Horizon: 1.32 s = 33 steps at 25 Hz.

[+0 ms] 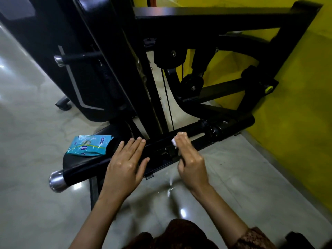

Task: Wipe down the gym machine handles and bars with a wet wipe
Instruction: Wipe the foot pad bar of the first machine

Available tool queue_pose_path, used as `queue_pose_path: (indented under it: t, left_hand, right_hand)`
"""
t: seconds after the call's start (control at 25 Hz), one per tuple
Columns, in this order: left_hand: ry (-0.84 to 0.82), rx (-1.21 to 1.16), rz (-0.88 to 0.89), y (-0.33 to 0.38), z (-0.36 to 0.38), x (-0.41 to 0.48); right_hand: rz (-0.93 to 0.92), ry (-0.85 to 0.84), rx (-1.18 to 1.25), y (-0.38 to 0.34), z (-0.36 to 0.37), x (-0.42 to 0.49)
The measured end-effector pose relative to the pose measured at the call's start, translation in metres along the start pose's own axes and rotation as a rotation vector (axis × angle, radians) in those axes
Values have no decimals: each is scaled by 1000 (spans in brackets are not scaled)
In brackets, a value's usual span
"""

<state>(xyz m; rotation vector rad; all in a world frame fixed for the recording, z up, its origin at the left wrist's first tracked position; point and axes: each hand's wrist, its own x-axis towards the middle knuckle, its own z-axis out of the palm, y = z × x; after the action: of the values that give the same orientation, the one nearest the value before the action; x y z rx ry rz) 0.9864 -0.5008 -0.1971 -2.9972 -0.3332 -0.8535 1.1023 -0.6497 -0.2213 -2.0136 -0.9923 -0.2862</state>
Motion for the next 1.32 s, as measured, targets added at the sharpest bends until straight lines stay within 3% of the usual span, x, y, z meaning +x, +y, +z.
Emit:
queue_pose_path:
  t: [0.08,0.12,0.16,0.28,0.36,0.44,0.68,0.72,0.88,0.96,1.08,1.16,1.2,1.32]
  left_hand:
    - [-6,0,3,-2,-1,-1]
    - [-5,0,3,-3,-2,-3]
    - [-3,-3,1,-4,-3,-4]
    - [1,-22,-12,-5,-5,-5]
    - [-8,-37,-20,-4,-4,-4]
    - [-21,-48,-19,-5,-4,-5]
    - [-34,-47,1,-7,-5,-5]
    - [-41,-46,2,-7,-5,-5]
    - [-69,-53,23,-10,-10,-9]
    - [-45,-50,51,-12,-13,-11]
    - [18,-40,42,-19,-24,-21]
    - [38,-36,29,-32,-35,-31]
    - [34,-25,27,-40,-40,-38]
    - [34,9,-1,-57,-54,-55]
  right_hand:
    - [-203,-38,61,-1,10,-15]
    - [-143,2,133,-3,13,-23]
    - [89,107,272,-2,15,-30]
    - [1182,501,799,4,5,-19]
    - [1456,604,1145,13,-2,7]
    - [1413,662,1460,8,-8,35]
    - [1307,230,1356,-72,4,16]
    - [1326,227,1347,-74,1,11]
    - [1378,604,1198,-37,-12,41]
    - [1334,626,1198,-40,-2,53]
    - [1316,305,1050,-85,29,28]
    - [1259,20,1118,-116,36,4]
    - [1256,-24,1159,-121,36,-2]
    - [1327,280,1200,-103,33,10]
